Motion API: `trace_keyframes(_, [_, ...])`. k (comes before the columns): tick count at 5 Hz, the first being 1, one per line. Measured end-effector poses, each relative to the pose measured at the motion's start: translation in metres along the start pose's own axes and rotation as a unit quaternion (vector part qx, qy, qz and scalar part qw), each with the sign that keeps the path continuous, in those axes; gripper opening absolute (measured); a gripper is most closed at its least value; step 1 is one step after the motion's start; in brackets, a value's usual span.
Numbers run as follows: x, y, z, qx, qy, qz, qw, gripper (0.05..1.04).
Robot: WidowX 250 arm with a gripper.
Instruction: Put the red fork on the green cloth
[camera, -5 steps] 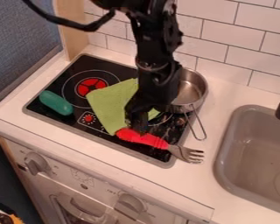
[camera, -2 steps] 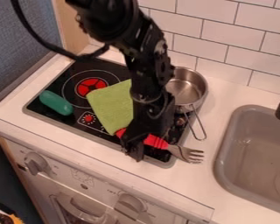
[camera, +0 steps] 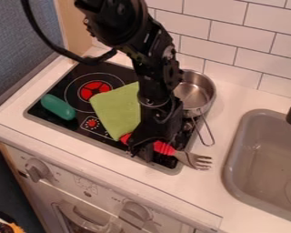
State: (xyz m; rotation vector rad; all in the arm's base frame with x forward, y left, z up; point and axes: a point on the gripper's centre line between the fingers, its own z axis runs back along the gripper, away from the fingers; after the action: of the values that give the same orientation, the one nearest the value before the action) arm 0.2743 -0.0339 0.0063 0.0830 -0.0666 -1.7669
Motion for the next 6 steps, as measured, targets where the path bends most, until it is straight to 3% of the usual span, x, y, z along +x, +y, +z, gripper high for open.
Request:
trace_keyframes(1, [0.0,0.001,0.0,0.002,0.001,-0.001,1.0,0.402])
trace_keyframes(3, [0.0,-0.004,0.001,0.001,0.002,-0.003,1.0,0.393])
trace_keyframes(6, [0.028,-0.026,0.021,0.015,0.006,0.033,0.9993,0.393])
